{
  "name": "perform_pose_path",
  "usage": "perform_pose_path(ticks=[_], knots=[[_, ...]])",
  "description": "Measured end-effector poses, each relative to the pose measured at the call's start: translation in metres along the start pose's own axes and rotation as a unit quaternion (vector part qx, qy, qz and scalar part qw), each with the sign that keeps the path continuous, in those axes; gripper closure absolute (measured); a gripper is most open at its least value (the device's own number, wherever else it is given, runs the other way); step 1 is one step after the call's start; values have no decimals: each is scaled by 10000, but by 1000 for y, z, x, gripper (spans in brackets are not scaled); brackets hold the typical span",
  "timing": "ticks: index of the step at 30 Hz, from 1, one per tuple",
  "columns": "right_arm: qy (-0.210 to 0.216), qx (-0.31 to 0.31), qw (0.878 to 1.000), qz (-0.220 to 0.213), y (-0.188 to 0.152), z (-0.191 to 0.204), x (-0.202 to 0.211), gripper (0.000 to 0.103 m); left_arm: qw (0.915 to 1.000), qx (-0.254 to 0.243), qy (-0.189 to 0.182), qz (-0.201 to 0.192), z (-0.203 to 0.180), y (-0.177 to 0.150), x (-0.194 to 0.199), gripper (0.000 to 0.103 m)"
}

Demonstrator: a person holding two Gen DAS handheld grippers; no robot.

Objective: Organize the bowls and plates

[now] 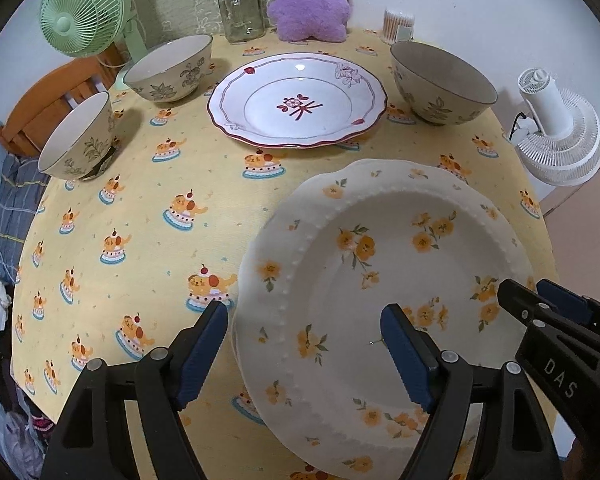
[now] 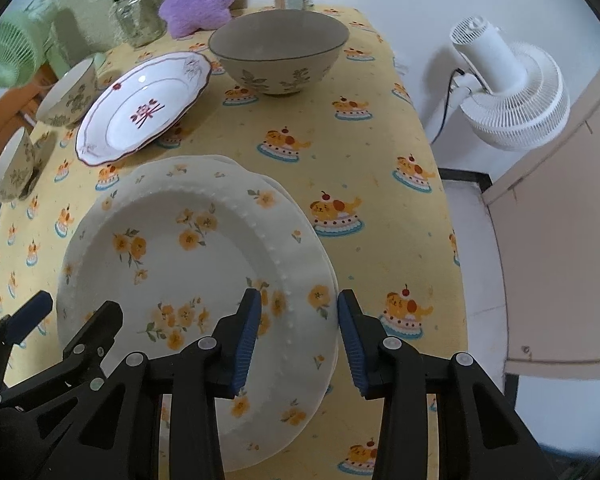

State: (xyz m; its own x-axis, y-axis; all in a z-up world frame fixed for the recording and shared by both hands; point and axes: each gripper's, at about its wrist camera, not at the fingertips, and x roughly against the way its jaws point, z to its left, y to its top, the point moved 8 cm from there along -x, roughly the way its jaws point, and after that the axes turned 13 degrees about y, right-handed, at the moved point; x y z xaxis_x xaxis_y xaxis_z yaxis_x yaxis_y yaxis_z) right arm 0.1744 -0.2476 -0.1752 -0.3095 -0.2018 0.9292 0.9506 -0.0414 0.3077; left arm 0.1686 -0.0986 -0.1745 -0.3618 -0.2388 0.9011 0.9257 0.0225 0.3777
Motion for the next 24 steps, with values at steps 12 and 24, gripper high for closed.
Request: perform_pose_path(ticks=[12, 24], knots=[[-204, -300, 9978, -548, -1, 30, 33, 29, 9982, -262, -360, -403, 37, 9, 19, 17], [-212, -272, 9919, -1225, 5, 124, 60, 29, 9923, -415, -770, -874, 122, 30, 26, 13]])
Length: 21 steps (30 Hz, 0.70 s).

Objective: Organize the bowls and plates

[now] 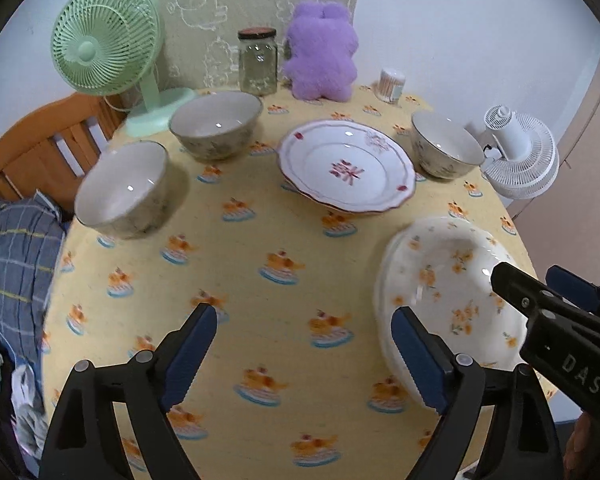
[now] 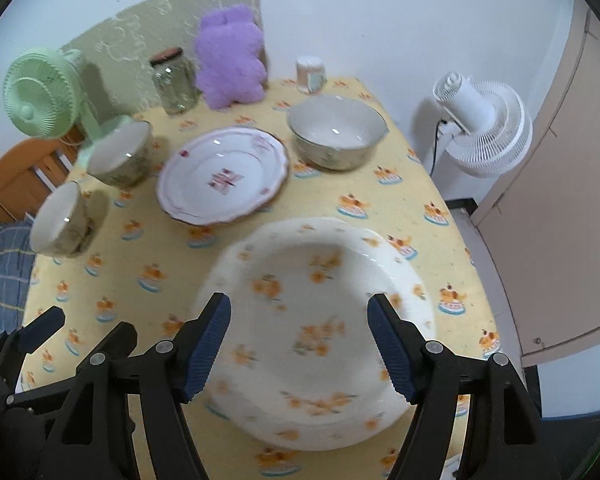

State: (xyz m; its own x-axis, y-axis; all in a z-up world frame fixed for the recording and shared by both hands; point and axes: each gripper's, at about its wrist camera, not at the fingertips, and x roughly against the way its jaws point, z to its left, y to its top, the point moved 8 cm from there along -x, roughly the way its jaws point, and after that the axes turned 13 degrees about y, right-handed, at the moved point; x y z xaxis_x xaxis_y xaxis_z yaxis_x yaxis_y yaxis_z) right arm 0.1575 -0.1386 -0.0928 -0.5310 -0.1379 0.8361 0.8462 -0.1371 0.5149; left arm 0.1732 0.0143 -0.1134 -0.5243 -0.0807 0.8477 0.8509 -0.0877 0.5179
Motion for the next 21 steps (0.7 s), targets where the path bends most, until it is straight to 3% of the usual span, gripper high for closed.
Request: perform_pose_path(ticks=[12, 21], knots=[[-82, -31, 9990, -435, 27, 39, 4, 29, 9993, -193, 19, -306, 29, 40, -1, 13], [365, 306, 9980, -411, 70, 28, -37, 29, 9988, -1, 404, -269, 17, 74, -35, 13]])
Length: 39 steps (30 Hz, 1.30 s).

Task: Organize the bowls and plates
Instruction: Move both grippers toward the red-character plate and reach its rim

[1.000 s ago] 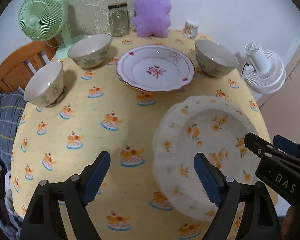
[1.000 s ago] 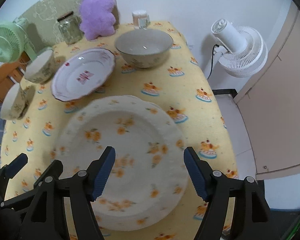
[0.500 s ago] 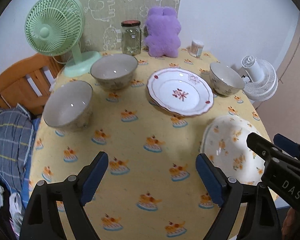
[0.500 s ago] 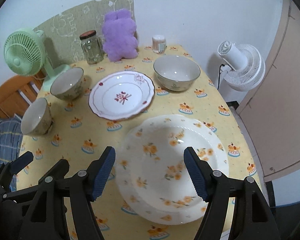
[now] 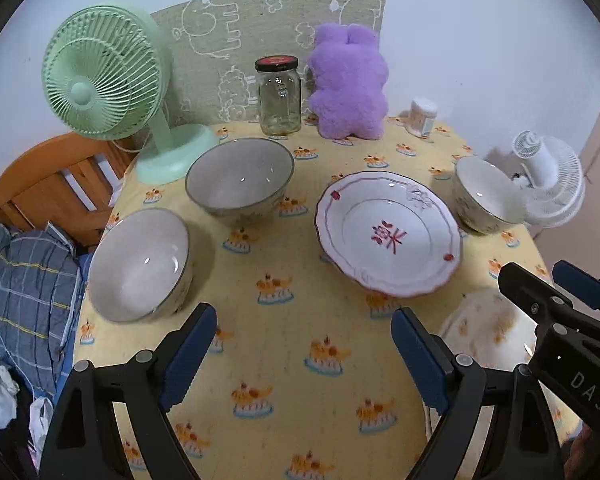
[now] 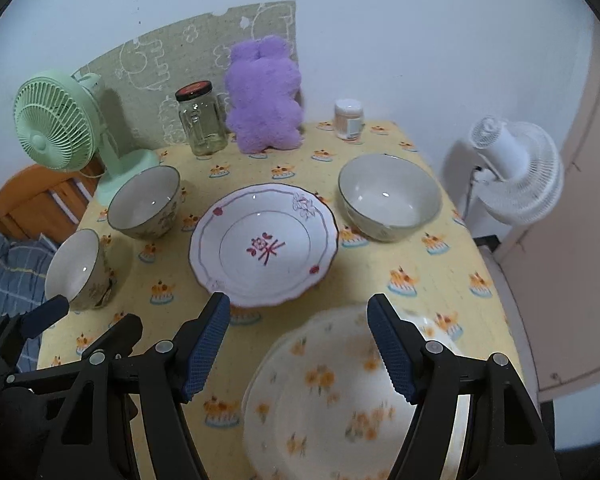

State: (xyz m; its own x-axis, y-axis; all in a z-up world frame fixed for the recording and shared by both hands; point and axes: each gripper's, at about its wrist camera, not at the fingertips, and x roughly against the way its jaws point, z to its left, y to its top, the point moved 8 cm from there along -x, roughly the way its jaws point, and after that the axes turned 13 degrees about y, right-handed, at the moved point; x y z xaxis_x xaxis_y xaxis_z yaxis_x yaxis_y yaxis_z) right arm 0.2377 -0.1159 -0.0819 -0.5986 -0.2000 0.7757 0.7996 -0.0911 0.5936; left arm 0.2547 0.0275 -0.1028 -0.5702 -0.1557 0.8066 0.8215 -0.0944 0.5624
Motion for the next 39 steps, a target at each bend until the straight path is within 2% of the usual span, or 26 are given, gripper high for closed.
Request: perform_pose_path(ticks=[6, 12, 15, 19, 22, 25, 27, 29, 32, 36, 39], knots=[[160, 79, 9996, 220, 18, -20, -41, 29, 9996, 80, 133, 243, -18, 15, -35, 13], [-105, 103, 9992, 369, 31, -39, -72, 29, 9991, 20, 256, 339, -40, 26, -68, 16], [-181, 51, 9991, 370, 33, -51, -86, 29, 9986, 15, 206, 479, -50, 29, -86, 21], [-74, -43, 9982, 590, 29, -60, -107, 29, 9978, 1, 194, 635, -58, 29, -106, 26], [-30, -47, 9967, 813, 24, -63, -120, 30, 9976, 255, 75, 647, -57, 34, -112, 27], [72, -133, 9966, 808, 23, -64, -126, 39, 9968, 208, 129, 765, -59, 35, -120, 30], [41, -106, 9964, 839, 23, -63, -130, 39, 9967, 97, 188, 779, -61, 33, -123, 39], [27, -79, 9962, 871, 22, -62, -134, 40, 9965, 35, 166, 813, -64, 32, -127, 41], [0, 2, 9956, 935, 23, -60, -142, 48, 9966, -33, 149, 812, -68, 32, -130, 46], [69, -20, 9935, 1135, 20, -61, -154, 64, 9966, -157, 120, 799, -74, 34, -132, 47], [78, -18, 9931, 1170, 18, -58, -156, 65, 9961, -187, 81, 856, -74, 34, -132, 50]])
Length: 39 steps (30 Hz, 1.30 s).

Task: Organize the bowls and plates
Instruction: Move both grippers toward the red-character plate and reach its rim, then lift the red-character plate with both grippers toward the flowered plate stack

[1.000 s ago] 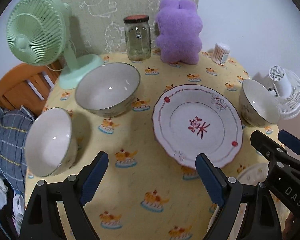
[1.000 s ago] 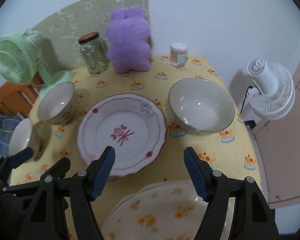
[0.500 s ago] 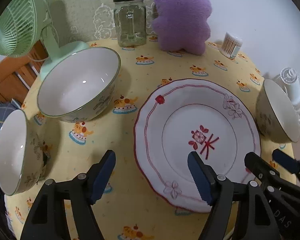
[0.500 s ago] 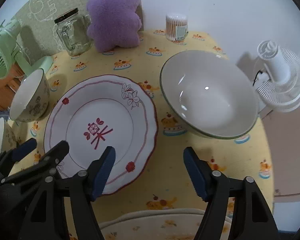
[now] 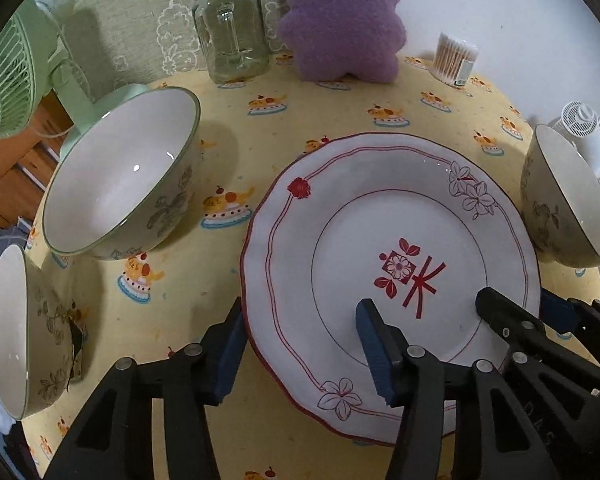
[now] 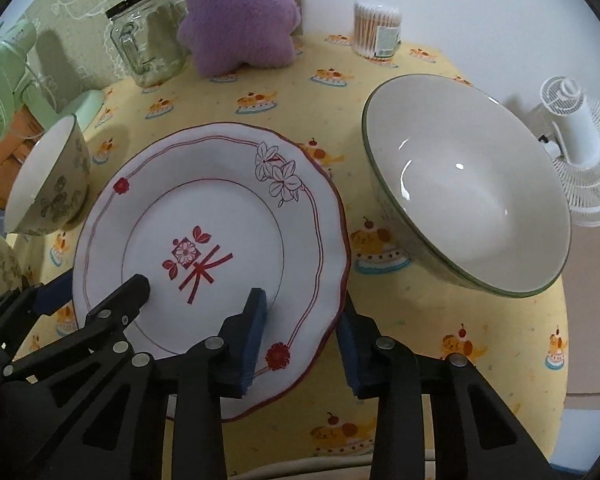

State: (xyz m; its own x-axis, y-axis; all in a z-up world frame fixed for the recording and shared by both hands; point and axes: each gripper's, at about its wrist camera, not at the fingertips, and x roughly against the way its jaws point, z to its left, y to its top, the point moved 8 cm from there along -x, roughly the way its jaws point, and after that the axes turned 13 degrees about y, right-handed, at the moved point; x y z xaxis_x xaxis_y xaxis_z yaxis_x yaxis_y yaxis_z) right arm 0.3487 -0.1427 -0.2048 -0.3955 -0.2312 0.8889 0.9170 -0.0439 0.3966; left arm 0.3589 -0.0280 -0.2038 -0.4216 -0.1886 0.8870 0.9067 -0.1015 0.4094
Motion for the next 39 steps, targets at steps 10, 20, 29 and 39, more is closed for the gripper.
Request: perform_pose_path(ticks=[10, 20, 29, 39], knots=[[1, 157, 9997, 188, -10, 14, 3, 65, 9991, -238, 355, -78, 11, -14, 6, 54], [242, 476, 9973, 497, -45, 56, 5, 65, 9986, 72, 461, 241, 52, -55, 15, 55], [401, 747, 9937, 731, -79, 94, 8, 64, 9968, 327, 552, 472, 89, -93, 24, 55], [469, 675, 9926, 889, -105, 118, 6, 58, 9969, 388, 399, 549, 108, -118, 29, 50]])
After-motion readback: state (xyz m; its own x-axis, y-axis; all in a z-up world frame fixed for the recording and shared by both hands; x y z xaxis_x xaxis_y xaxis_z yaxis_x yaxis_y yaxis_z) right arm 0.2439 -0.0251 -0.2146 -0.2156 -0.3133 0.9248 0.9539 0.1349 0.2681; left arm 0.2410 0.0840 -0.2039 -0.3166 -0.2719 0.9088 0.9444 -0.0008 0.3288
